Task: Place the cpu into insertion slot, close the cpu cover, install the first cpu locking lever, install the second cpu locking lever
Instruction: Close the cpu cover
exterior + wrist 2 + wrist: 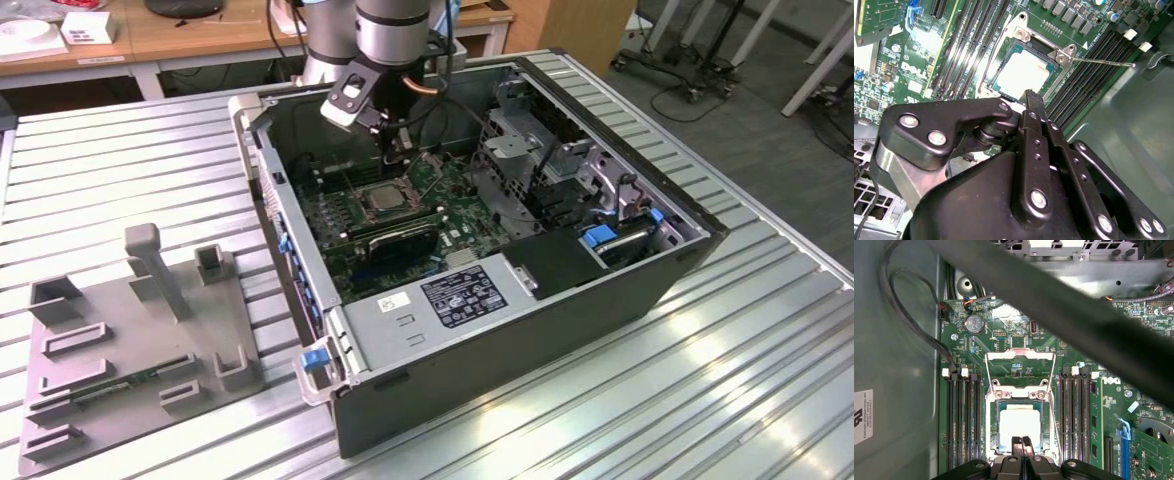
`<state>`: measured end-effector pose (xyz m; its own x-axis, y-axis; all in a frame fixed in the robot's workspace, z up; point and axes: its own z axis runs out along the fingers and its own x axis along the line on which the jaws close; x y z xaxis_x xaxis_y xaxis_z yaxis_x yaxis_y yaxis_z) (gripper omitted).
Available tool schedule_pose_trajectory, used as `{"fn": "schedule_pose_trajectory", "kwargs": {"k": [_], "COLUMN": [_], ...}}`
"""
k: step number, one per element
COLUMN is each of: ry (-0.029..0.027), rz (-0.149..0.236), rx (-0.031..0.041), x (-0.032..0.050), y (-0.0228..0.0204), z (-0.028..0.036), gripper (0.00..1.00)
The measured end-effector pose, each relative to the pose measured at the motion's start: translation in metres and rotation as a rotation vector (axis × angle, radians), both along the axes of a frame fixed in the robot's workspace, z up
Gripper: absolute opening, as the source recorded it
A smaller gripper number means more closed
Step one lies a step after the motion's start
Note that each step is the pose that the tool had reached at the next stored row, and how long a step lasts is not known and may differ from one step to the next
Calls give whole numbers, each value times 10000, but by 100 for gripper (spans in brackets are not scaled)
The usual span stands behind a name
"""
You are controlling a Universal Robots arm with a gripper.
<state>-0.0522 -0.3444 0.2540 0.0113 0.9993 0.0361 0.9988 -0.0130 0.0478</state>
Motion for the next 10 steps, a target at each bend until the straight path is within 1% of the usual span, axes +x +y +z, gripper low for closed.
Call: {"fn": "schedule_pose_trajectory", "kwargs": {"k": [6, 10], "ry": [-2, -2], "rz": [0, 1], "rx": [4, 4], "x": [0, 1], "y": [0, 0], "z": [59, 61], "gripper": [11, 11]}}
